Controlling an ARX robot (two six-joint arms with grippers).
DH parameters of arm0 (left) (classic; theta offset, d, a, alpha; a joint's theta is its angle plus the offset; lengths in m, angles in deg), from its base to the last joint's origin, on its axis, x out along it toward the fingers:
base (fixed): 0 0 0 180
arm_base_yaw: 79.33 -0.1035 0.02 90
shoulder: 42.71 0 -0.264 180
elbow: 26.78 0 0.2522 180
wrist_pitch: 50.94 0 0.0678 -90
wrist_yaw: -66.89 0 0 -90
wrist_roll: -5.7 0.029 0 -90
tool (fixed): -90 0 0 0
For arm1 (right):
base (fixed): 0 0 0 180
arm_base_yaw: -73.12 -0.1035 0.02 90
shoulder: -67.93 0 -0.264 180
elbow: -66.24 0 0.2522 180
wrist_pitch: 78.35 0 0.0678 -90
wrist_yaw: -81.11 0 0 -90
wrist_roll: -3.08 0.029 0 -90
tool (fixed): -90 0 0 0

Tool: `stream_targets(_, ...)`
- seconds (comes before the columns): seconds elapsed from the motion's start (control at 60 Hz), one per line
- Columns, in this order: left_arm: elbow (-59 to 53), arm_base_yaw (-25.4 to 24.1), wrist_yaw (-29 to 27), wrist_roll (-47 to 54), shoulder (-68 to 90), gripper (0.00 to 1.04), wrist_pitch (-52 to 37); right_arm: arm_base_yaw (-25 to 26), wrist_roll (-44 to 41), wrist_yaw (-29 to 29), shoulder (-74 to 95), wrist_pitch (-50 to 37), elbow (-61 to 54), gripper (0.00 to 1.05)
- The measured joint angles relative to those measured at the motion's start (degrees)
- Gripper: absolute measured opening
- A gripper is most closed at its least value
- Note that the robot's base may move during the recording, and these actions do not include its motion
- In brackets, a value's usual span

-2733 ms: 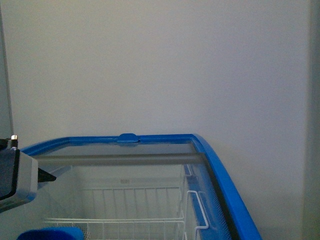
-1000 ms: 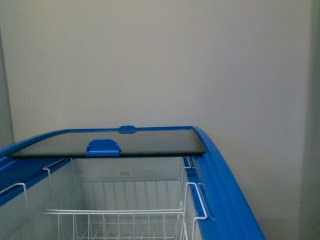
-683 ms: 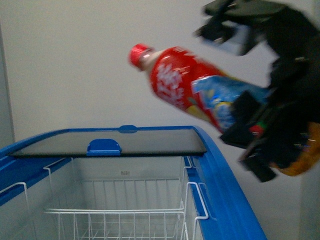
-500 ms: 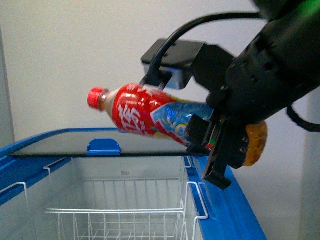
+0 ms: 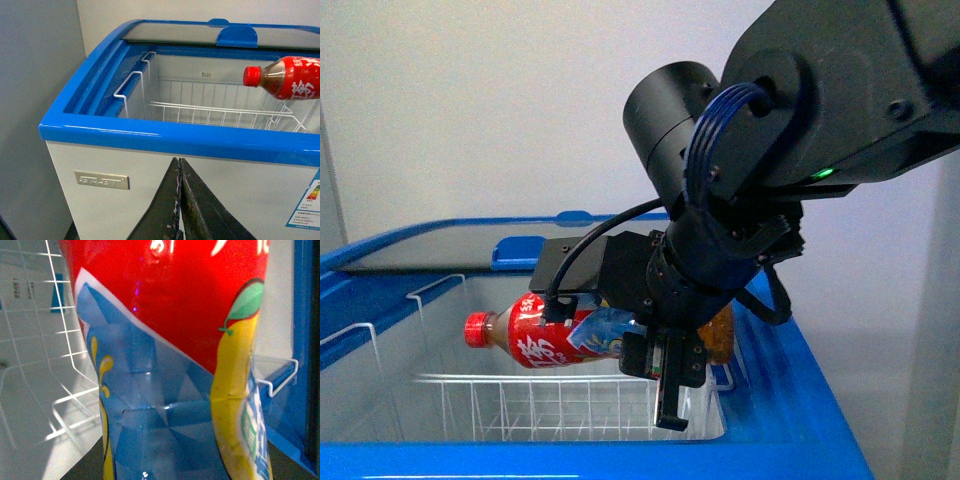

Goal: Put drink in fridge

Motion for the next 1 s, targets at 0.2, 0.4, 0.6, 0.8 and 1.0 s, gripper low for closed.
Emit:
stream_targets(0.2, 0.0, 0.0, 0.0, 0.0, -8.6, 0.03, 10.3, -0.3, 0.1, -0.3, 6.9, -1.0, 6.0, 0.42)
stream_targets(0.4, 0.0, 0.0, 0.0, 0.0, -10.9, 0.03, 11.2, -0.6, 0.8, 1.1, 15.5, -2.4, 14.0, 0.42)
stream_targets(0.6, 0.0, 0.0, 0.0, 0.0, -10.9, 0.03, 11.3, -1.1, 1.4, 1.4, 19.0, -5.3, 14.3, 0.42)
stream_targets(0.8, 0.0, 0.0, 0.0, 0.0, -10.9, 0.03, 11.3, -2.1, 1.7, 1.4, 19.6, -5.9, 13.3, 0.46)
stream_targets(1.0, 0.0, 0.0, 0.0, 0.0, -10.9, 0.03, 11.3, -2.5, 2.9, -1.0, 18.6, -8.9, 11.0, 0.78)
